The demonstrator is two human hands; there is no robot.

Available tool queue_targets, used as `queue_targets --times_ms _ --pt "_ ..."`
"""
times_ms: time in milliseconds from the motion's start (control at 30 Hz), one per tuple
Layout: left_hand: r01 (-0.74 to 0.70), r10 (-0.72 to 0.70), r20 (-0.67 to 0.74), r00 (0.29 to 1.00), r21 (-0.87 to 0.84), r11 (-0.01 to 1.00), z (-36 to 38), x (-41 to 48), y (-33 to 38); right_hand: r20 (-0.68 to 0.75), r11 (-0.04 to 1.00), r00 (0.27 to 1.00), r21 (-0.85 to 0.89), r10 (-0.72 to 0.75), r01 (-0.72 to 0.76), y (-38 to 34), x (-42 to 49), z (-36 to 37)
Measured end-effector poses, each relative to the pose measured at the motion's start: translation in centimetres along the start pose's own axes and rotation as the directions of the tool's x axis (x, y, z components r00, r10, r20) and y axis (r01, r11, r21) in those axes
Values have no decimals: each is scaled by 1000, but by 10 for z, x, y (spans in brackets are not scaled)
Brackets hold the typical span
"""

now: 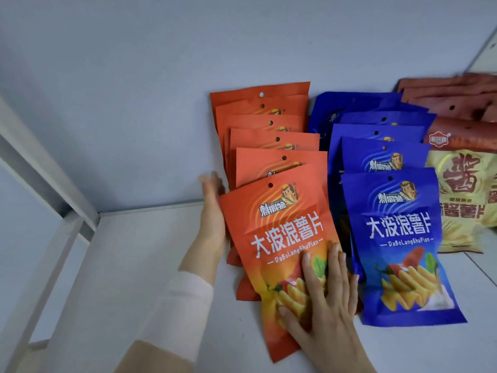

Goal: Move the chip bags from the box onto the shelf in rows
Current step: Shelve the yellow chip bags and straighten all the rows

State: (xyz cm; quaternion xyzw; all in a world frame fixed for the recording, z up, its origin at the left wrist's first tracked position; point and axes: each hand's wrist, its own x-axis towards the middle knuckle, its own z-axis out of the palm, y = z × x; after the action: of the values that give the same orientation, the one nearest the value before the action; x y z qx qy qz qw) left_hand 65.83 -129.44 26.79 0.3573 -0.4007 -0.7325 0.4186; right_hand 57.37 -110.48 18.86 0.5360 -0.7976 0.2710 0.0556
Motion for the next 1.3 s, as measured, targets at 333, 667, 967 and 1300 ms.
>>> queue_targets --times_ms 333,667,967,1300 --pt "-54 55 41 998 -25 998 23 -43 -59 -71 988 985 10 155 -154 -3 -1 5" --pt "-3 3 2 1000 107 994 16 -31 -83 -68 994 992 -29 103 -105 4 -7 1" --pt "-172 163 60 985 203 964 15 10 -18 -48 995 994 -35 95 -97 10 -6 3" --pt "-239 227 78 971 228 944 5 27 -11 -70 997 995 -26 74 -76 11 -5 6"
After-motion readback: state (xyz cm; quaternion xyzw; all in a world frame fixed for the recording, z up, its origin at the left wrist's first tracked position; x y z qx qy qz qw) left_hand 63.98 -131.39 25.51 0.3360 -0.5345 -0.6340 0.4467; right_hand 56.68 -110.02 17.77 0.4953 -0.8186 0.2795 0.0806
